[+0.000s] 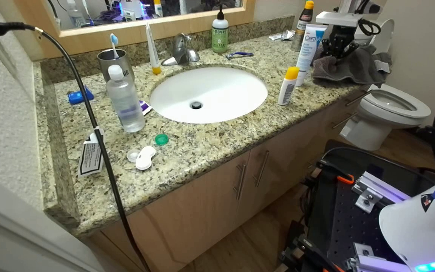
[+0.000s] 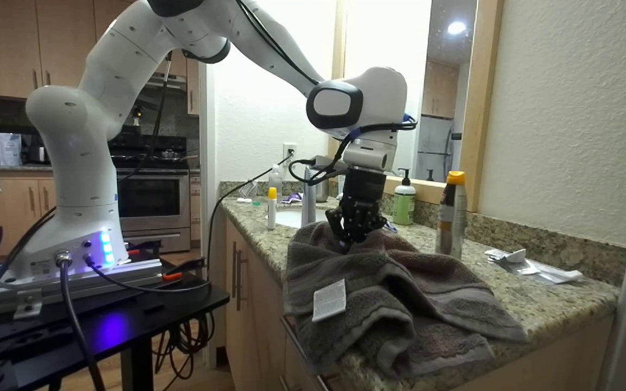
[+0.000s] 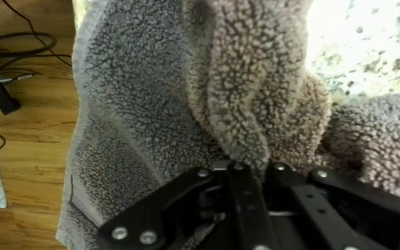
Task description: Wipe the countertop with the grey towel
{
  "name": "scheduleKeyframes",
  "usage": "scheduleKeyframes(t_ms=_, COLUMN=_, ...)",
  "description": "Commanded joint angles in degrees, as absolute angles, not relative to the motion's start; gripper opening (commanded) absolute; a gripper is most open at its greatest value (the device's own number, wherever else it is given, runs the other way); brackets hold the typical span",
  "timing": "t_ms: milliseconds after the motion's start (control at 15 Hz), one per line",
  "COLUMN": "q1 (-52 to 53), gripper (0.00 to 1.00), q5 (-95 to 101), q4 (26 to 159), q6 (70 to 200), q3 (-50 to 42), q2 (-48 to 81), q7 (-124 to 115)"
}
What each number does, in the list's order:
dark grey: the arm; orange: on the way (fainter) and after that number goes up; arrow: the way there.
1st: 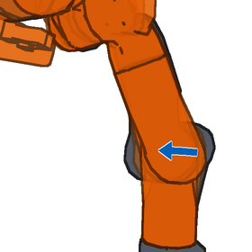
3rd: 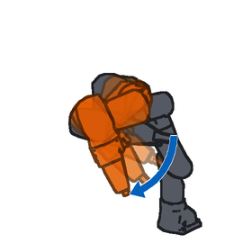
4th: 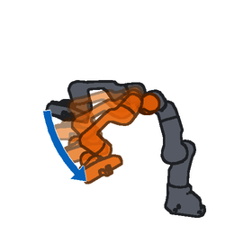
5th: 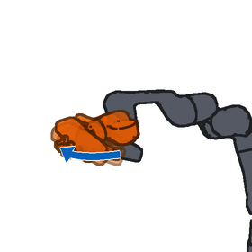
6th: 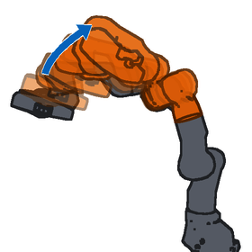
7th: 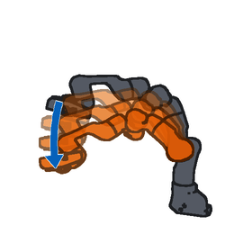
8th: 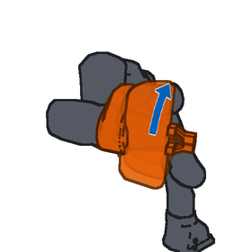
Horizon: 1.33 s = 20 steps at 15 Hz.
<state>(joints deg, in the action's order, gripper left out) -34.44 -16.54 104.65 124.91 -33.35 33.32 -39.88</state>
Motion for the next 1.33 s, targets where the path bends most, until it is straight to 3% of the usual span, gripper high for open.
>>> scheduleKeyframes(t_ms=0, q1=-37.6, gripper=0.02, q5=-15.5, q4=106.7, q6=126.5, q3=-34.9, q2=36.6, q7=-44.2)
scheduleKeyframes(t_ms=733, q1=-42.2, gripper=0.02, q5=-15.5, q4=98.8, q6=127.3, q3=-37.5, q2=36.8, q7=-59.3)
scheduleKeyframes(t_ms=1267, q1=-42.4, gripper=0.02, q5=-16.4, q4=95.9, q6=123.8, q3=-26.3, q2=33.2, q7=-49.2)
